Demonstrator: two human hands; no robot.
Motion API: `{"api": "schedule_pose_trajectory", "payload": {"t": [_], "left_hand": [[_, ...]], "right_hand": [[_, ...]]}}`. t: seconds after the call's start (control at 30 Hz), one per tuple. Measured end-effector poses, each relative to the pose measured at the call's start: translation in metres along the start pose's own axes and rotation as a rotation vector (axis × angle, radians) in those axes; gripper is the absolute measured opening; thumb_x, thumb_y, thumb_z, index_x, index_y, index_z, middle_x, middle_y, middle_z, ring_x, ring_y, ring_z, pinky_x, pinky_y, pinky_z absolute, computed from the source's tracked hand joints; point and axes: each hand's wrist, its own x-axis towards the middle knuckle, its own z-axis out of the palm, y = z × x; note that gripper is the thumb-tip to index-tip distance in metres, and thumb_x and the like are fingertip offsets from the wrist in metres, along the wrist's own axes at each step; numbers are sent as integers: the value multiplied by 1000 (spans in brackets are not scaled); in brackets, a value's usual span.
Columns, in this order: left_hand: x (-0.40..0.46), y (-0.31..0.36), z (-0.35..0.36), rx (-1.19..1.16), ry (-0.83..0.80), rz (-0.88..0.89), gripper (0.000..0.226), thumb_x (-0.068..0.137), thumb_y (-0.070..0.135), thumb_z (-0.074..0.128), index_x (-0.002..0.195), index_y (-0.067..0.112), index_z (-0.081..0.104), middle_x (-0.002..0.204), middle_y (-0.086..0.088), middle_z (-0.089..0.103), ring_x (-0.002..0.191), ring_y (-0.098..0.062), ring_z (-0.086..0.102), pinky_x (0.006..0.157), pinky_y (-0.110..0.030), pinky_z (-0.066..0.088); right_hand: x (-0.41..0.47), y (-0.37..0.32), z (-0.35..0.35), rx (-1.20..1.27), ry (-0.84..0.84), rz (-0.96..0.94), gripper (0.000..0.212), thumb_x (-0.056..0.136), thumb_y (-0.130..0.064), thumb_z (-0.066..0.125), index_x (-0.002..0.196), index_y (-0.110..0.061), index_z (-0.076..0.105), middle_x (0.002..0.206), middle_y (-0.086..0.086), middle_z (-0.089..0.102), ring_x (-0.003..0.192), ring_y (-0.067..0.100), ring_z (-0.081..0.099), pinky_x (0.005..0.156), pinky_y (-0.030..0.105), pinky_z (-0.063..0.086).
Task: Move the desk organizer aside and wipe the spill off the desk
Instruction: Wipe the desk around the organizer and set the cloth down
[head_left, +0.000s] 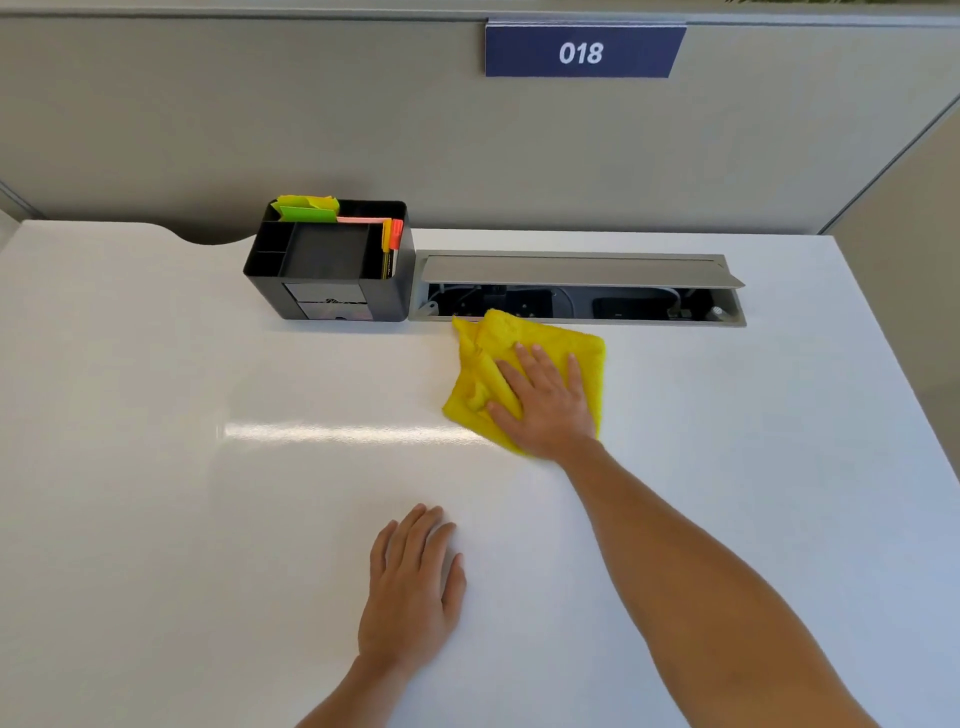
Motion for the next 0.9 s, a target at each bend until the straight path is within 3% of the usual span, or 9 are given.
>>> {"api": "schedule_pose_trajectory", "payload": {"t": [0.1,0.23,0.37,0.53,0.7,0.9], "left_hand": [[-1,0,0,-5,-8,-3,36,94,35,40,120,18,58,134,0,54,133,-19,42,113,-44,27],[-1,2,-2,-18,-13,-9,37,95,35,38,120,18,58,133,0,55,133,-20,43,112,-45,28],[0,3,-4,-17,-13,-16,37,94,34,39,120,16,59,133,-1,55,133,-22,43,112,-45,29],[-1,4,-5,-4,-8,-16,37,93,34,41,120,16,59,133,-3,55,133,-24,45,112,-45,28],[0,7,-7,10,9,-22,40,91,34,42,118,12,62,133,-7,57,130,-27,48,109,-48,33],[-1,5,-8,-11,22,-11,42,90,35,41,118,11,61,130,-8,59,128,-26,48,107,-47,34]], "right_hand": [[-8,43,-7,29,23,133,72,89,-73,19,152,-38,19,165,-5,8,151,17,-2,118,54,-9],[-35,94,-14,107,69,471,72,91,-70,24,153,-33,22,165,-1,10,151,20,-1,118,57,-6],[-55,85,-10,141,107,645,74,92,-67,22,154,-27,21,165,5,8,151,26,-2,115,64,-4],[-79,23,4,83,72,477,76,92,-66,24,155,-24,18,164,9,9,150,31,-1,114,66,-5],[-119,-39,17,64,107,283,73,91,-65,28,151,-22,33,161,13,23,150,34,10,114,68,1],[-169,-39,29,64,131,146,68,93,-67,32,150,-30,34,161,6,25,151,28,10,116,65,8]]}}
